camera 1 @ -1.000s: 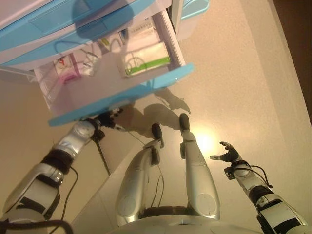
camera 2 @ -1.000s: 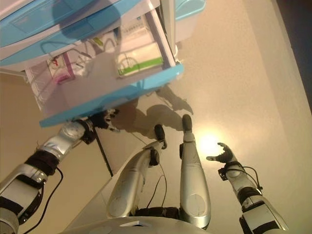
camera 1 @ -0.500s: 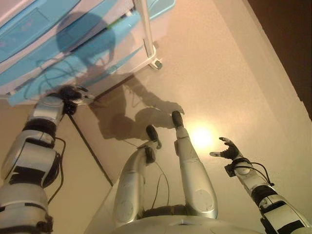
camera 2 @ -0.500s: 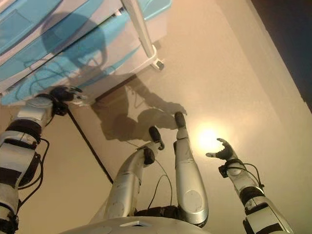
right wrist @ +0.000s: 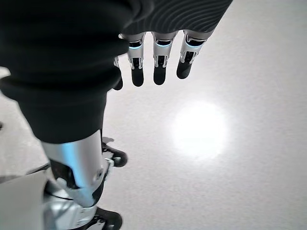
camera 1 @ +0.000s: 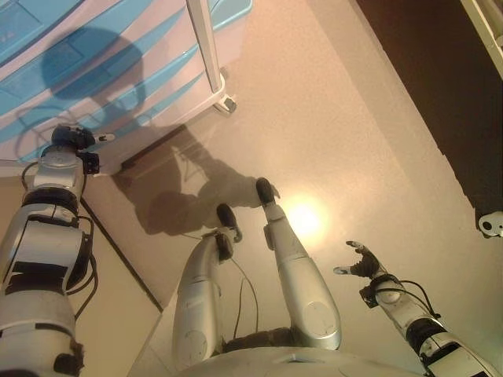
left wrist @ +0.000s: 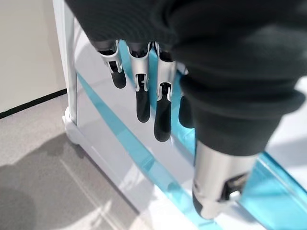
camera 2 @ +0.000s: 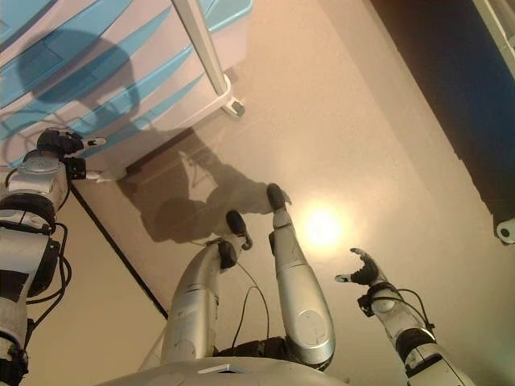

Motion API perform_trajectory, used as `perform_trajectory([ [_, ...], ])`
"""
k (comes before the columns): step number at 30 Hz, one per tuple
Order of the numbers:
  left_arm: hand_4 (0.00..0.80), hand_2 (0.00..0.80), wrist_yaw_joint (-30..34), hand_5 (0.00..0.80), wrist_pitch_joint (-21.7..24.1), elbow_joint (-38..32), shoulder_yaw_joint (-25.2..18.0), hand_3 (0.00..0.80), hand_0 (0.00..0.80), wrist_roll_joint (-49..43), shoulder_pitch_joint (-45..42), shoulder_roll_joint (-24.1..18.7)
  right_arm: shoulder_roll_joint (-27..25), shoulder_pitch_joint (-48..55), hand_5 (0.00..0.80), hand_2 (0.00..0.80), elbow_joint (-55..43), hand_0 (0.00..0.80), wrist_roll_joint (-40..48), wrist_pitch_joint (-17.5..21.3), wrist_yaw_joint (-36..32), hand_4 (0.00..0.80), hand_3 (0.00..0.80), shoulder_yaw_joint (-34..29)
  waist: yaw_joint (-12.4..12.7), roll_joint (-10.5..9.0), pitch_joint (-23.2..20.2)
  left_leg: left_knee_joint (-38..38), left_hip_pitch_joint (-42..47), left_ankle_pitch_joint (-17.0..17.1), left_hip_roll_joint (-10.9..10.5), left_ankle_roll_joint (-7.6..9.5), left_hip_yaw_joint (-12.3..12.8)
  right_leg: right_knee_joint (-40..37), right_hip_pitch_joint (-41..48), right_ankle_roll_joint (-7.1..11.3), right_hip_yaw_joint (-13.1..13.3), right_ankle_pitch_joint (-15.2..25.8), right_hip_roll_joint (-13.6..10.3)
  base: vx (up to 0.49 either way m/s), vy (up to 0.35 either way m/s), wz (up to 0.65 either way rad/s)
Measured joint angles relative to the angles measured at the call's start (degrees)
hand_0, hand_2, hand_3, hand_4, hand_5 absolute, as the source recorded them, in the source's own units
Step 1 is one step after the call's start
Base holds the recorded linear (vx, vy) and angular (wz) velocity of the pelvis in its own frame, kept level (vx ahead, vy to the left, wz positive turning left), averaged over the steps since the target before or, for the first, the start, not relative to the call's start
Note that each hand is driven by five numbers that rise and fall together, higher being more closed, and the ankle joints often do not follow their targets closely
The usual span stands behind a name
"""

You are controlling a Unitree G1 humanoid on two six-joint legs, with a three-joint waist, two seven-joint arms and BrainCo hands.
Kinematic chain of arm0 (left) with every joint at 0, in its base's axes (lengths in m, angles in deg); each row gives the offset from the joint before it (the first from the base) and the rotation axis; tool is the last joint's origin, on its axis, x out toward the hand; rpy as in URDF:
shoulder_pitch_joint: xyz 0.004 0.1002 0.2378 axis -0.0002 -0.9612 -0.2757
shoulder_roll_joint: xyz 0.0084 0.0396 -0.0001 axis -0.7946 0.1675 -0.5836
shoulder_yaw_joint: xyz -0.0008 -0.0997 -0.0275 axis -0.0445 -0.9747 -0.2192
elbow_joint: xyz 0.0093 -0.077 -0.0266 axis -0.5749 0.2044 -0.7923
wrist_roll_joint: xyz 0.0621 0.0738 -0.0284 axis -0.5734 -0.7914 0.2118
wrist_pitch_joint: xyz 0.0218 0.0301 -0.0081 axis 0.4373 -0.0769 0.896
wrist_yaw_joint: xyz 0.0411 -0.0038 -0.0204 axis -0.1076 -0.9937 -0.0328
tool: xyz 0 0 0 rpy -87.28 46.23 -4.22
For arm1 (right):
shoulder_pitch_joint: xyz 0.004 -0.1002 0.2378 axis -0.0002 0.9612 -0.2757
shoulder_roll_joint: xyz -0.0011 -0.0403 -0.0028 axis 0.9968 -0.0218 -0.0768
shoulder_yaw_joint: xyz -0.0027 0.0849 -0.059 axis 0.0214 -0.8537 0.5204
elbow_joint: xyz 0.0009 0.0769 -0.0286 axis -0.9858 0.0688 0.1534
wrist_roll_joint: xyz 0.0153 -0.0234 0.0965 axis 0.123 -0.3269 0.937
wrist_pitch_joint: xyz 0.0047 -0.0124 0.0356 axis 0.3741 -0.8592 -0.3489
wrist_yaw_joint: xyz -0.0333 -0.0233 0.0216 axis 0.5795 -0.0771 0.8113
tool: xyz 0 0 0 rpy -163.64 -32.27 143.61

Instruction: Open the drawer and pick up the medicine

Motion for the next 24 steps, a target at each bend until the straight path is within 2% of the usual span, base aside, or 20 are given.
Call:
perform_trajectory([
  [3,0.0,0.0,6.9,0.0,-0.1,-5.4,2.6,0.0,0.0,-3.5,-1.6,-2.4,0.0,-0.7,0.0,0.0,-1.0,0.0,0.0,-1.1,0.0,0.0,0.0,-0.1,0.4,0.04,0.0,-0.4,0.1,0.1,-0.2,-0.01,-0.6,0.0,0.4,-0.3,-0.4,0.2,-0.2,-0.018,-0.099,0.1],
  [6,0.0,0.0,16.4,0.0,-0.3,-13.5,2.4,0.0,0.0,-1.0,-5.7,-3.3,0.3,-1.8,0.0,0.0,0.3,0.0,0.0,-1.7,-0.2,0.0,0.0,-0.6,0.7,0.24,0.1,-3.5,3.5,1.1,-1.6,-0.13,-1.7,-0.9,3.4,-0.01,-1.4,0.1,-1.2,-0.001,-0.065,0.24],
  [8,0.0,0.0,20.2,0.0,0.1,-16.4,1.7,0.0,0.0,1.8,-9.9,-2.4,0.5,-2.1,0.0,0.0,0.7,0.0,0.0,-1.5,-0.2,0.0,0.0,-1.0,0.9,0.4,0.2,-6.6,7.5,2.1,-2.6,-0.23,-2.5,-2.4,6.9,0.06,-1.7,-0.1,-1.9,0.006,-0.109,0.23],
  [9,0.0,0.0,21.8,0.0,0.4,-18.8,-0.3,0.0,0.0,2.8,-13.1,-1.3,0.9,-2.3,0.0,0.0,1.4,0.0,0.1,-1.4,-0.3,0.0,0.0,-1.6,1.4,0.61,0.3,-8.7,10.1,2.8,-3.0,-0.39,-2.8,-3.9,9.3,0.05,-2.1,-0.1,-2.3,0.005,-0.123,0.21],
  [11,0.0,0.0,24.6,0.0,2.2,-21.6,-1.7,0.0,0.0,4.0,-20.2,1.2,2.0,-2.4,0.0,0.0,2.7,0.0,0.6,-1.0,-0.5,0.0,0.0,-2.7,2.1,1.17,0.3,-12.6,14.7,3.9,-3.9,-0.65,-4.1,-6.5,13.7,-0.02,-3.4,-0.1,-2.9,0.027,-0.116,0.26],
  [13,0.0,0.0,25.4,0.0,3.2,-22.3,-4.2,0.0,0.0,5.5,-26.9,5.5,3.0,-2.1,0.0,0.0,3.4,0.0,0.6,-0.7,-1.1,0.0,0.0,-2.9,3.7,1.28,0.2,-16.5,19.6,5.6,-4.4,-0.75,-4.9,-9.0,17.9,-0.3,-3.9,0.0,-3.1,0.059,-0.11,0.22],
  [15,0.0,0.0,24.7,0.0,5.6,-22.2,-6.8,0.0,0.0,5.4,-33.6,10.9,4.5,-2.0,0.0,0.0,4.5,0.0,0.6,0.4,-1.9,0.0,0.0,-4.5,5.2,1.59,0.1,-21.4,23.9,7.4,-4.9,-1.64,-6.5,-11.9,21.7,-0.81,-5.8,0.2,-3.7,0.059,-0.12,0.35],
  [19,0.0,0.0,20.2,0.0,7.5,-21.4,-9.6,0.0,0.0,5.0,-44.7,18.7,6.1,-1.9,0.0,0.0,6.3,0.0,1.8,1.3,-4.3,0.0,0.0,-6.3,8.9,2.22,-0.4,-29.2,30.2,10.6,-4.8,-3.01,-9.3,-16.7,27.6,-1.8,-8.5,0.7,-3.5,0.084,-0.116,0.33],
  [22,0.0,0.0,15.7,0.0,9.6,-17.5,-12.4,0.0,0.0,5.0,-50.2,24.2,7.5,-0.3,0.0,0.0,10.3,0.0,4.4,1.5,-6.5,0.0,0.0,-10.1,11.2,4.27,-6.2,-33.0,32.0,12.2,-4.3,-3.5,-11.9,-19.1,29.8,-2.46,-11.0,0.4,-3.0,0.036,-0.12,0.41],
  [24,0.0,0.0,13.1,0.0,11.0,-16.0,-12.7,0.0,0.0,5.0,-53.1,26.9,8.2,0.9,0.0,0.0,12.7,0.0,6.6,1.5,-8.1,0.0,0.0,-11.2,11.9,5.32,-10.1,-34.1,33.6,12.5,-4.1,-3.84,-13.8,-21.1,32.6,-2.77,-12.8,0.2,-2.8,0.034,-0.111,0.5],
])
